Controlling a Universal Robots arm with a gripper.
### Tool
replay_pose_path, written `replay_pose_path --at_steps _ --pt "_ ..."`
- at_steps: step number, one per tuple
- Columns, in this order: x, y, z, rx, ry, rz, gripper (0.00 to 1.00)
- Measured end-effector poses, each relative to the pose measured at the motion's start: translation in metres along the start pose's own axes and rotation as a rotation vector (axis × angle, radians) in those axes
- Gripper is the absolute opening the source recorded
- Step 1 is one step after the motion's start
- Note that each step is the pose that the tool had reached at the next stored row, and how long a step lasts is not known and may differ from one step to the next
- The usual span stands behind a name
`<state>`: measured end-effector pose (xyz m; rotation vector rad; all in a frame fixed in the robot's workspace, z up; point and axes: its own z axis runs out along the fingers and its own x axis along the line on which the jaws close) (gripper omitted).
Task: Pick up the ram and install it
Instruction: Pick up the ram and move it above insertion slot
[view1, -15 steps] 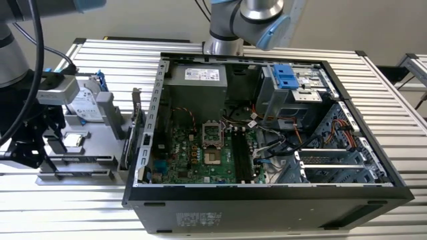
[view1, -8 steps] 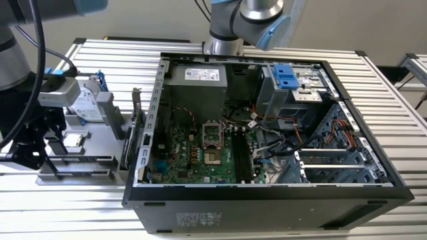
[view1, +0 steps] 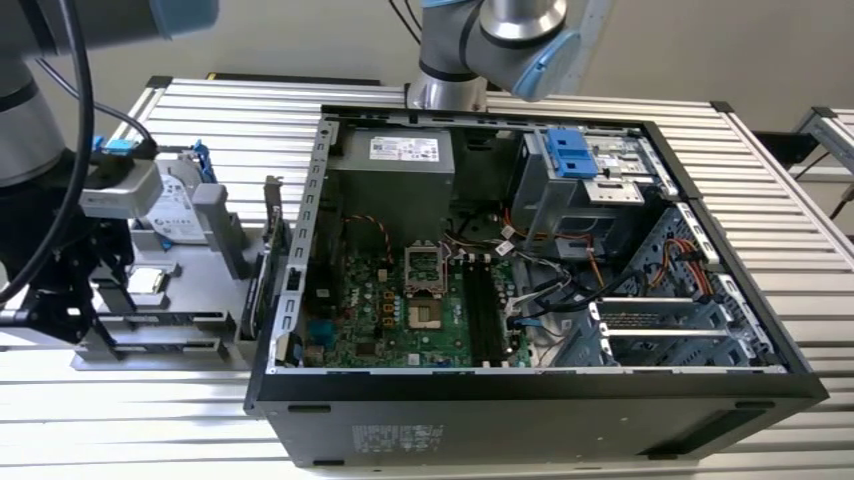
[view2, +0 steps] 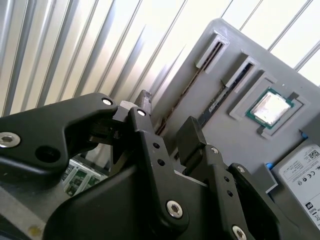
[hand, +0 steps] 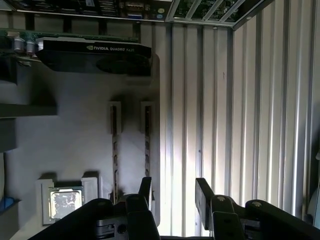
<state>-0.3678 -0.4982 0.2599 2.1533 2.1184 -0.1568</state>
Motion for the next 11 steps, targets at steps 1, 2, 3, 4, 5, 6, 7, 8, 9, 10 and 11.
replay_pose_path --at_steps 1,2,3,4,5,6,7,8,9,10,11 --pt "0.0001 0.0 0.0004 0.0001 -0.0011 0.0 1.0" --pt "0.0002 0.0 0.0013 0.0001 -0.0035 0.0 1.0" --pt "0.0003 -0.0001 0.0018 0.0002 -0.0046 0.0 1.0" --pt "0.0004 0.0 0.0024 0.0002 -0.0051 0.0 1.0" --pt "0.0005 0.0 0.0032 0.0002 -0.0054 0.0 1.0" --pt "0.0007 -0.0001 0.0041 0.0002 -0.0055 0.0 1.0" --pt "0.001 -0.0001 0.0048 0.0001 -0.0055 0.0 1.0" --pt "0.0011 -0.0001 0.0055 -0.0001 -0.0054 -0.001 1.0" --pt "0.0013 -0.0001 0.0064 -0.0002 -0.0054 -0.001 1.0" --pt "0.0015 -0.0001 0.0073 -0.0003 -0.0054 -0.001 1.0" --pt "0.0017 -0.0001 0.0084 -0.0003 -0.0053 -0.001 1.0"
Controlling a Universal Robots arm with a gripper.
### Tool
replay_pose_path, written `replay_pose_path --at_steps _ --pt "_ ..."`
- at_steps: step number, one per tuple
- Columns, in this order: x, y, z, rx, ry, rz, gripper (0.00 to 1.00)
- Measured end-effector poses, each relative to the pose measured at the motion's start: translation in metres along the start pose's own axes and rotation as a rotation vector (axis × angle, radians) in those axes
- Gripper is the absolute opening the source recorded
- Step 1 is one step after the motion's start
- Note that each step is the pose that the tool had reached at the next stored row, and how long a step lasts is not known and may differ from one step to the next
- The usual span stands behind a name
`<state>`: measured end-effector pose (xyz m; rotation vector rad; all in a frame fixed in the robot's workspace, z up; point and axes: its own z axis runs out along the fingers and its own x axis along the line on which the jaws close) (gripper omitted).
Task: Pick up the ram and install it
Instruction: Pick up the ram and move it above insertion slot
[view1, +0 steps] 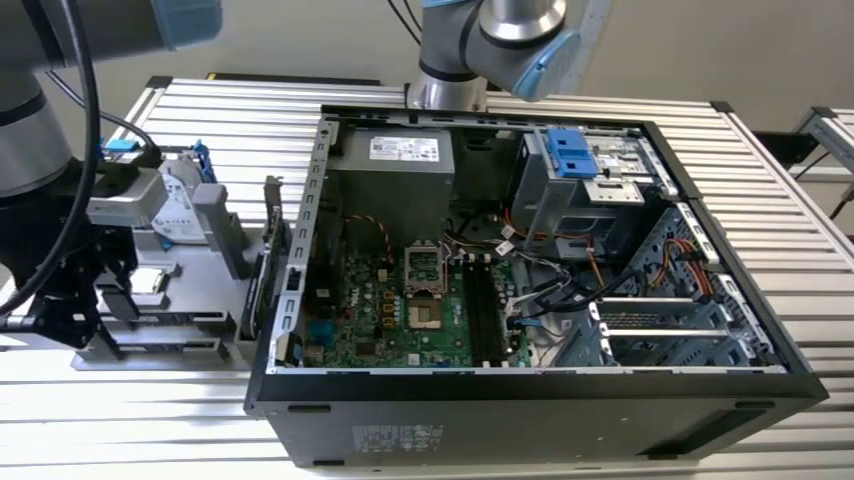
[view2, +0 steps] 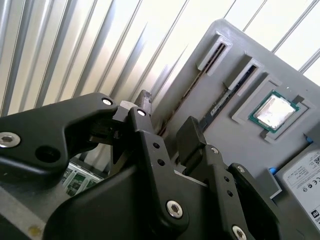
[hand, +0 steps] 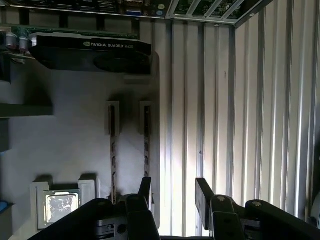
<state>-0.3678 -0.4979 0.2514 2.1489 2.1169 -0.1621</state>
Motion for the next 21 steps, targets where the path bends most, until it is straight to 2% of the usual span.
replay_pose_path --at_steps 4,8,9,10,12,15,19,21 --pt "0.0006 -0.0001 0.0031 -0.0001 0.0046 -0.001 1.0" --pt "0.0006 -0.0001 0.0032 -0.0004 0.0058 -0.001 1.0" --pt "0.0005 0.0 0.0033 -0.0019 0.0137 -0.001 1.0" --pt "0.0007 -0.0001 0.0038 -0.0032 0.0269 0.0 1.0" --pt "0.0008 -0.0001 0.0044 -0.0046 0.0477 0.0 1.0" --pt "0.0011 -0.0001 0.0067 -0.0053 0.0737 0.0 1.0" --pt "0.0018 -0.0001 0.0105 -0.005 0.0875 0.001 1.0" --pt "0.002 -0.0002 0.0119 -0.0051 0.0915 -0.001 1.0"
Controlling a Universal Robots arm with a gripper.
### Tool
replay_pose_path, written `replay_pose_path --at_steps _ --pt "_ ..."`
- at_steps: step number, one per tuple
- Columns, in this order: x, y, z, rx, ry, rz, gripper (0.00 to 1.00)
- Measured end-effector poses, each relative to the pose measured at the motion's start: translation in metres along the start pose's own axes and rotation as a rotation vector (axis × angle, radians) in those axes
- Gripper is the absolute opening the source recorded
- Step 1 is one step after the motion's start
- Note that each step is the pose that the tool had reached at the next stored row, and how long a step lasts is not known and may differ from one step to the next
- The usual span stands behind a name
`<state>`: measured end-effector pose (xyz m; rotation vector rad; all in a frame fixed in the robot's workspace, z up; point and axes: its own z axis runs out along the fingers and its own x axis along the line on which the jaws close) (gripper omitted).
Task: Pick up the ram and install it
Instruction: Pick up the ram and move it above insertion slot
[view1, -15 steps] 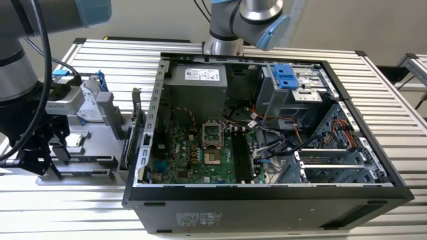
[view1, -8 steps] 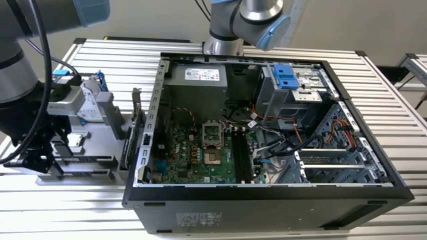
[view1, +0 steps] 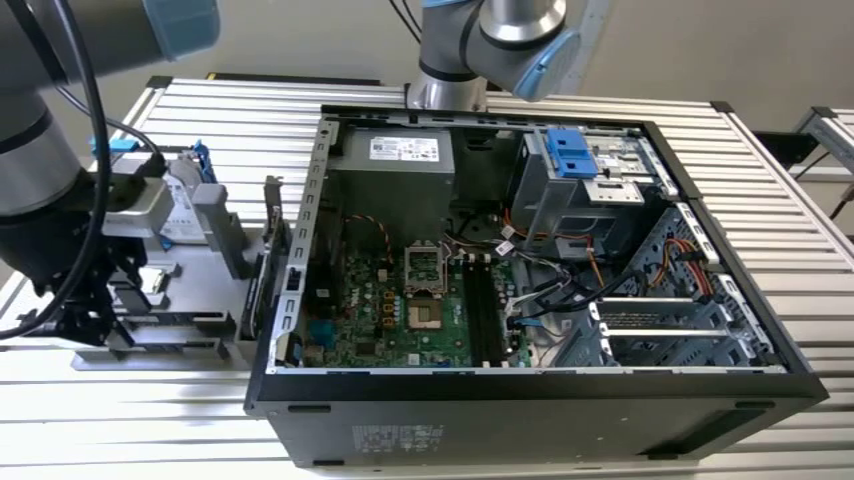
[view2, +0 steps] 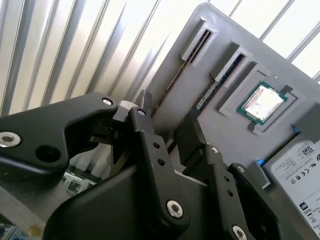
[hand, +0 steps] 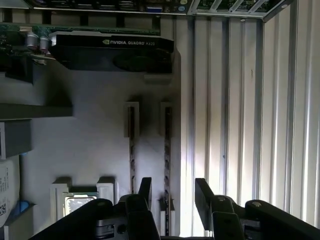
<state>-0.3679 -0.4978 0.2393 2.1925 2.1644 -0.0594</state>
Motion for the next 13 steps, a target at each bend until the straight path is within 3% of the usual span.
replay_pose_path --at_steps 13 --pt "0.0003 0.0 0.0054 -0.0005 0.0015 -0.006 1.0"
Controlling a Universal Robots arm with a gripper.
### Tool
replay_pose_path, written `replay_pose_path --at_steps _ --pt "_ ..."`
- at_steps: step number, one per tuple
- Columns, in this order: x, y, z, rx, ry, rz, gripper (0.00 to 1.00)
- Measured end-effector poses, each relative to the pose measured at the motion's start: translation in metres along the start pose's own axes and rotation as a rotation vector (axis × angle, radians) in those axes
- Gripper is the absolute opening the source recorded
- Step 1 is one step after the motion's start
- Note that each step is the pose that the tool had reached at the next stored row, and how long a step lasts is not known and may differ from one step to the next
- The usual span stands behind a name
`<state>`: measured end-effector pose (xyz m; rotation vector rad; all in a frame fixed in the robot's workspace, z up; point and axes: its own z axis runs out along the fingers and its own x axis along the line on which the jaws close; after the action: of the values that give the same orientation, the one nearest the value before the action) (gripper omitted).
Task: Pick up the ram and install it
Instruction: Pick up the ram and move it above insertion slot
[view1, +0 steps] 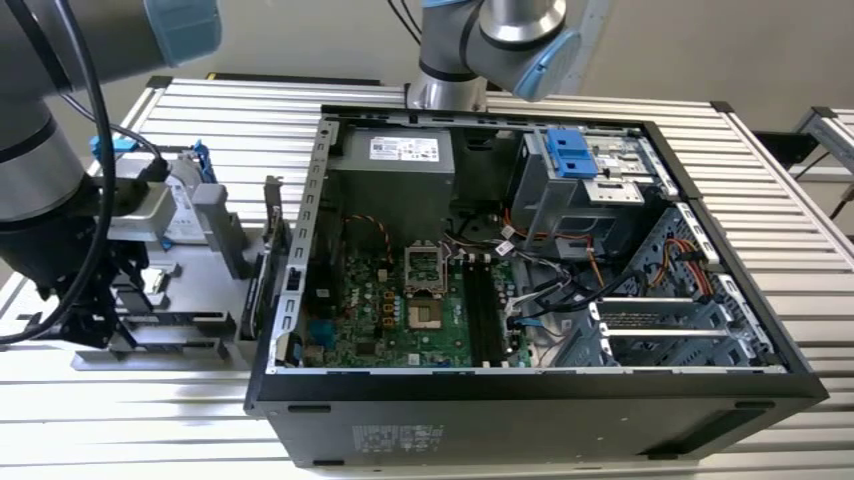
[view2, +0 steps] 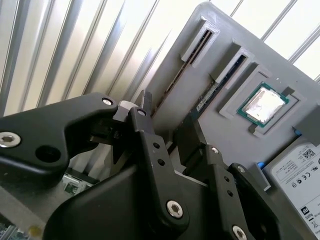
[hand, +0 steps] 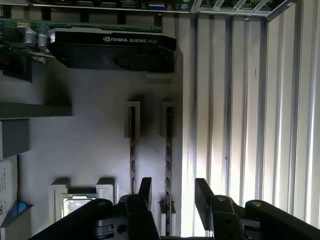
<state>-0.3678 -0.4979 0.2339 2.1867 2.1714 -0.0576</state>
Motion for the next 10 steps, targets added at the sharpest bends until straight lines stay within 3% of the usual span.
replay_pose_path --at_steps 10 --pt "0.0005 -0.0002 0.0079 0.0001 -0.0001 0.0 1.0"
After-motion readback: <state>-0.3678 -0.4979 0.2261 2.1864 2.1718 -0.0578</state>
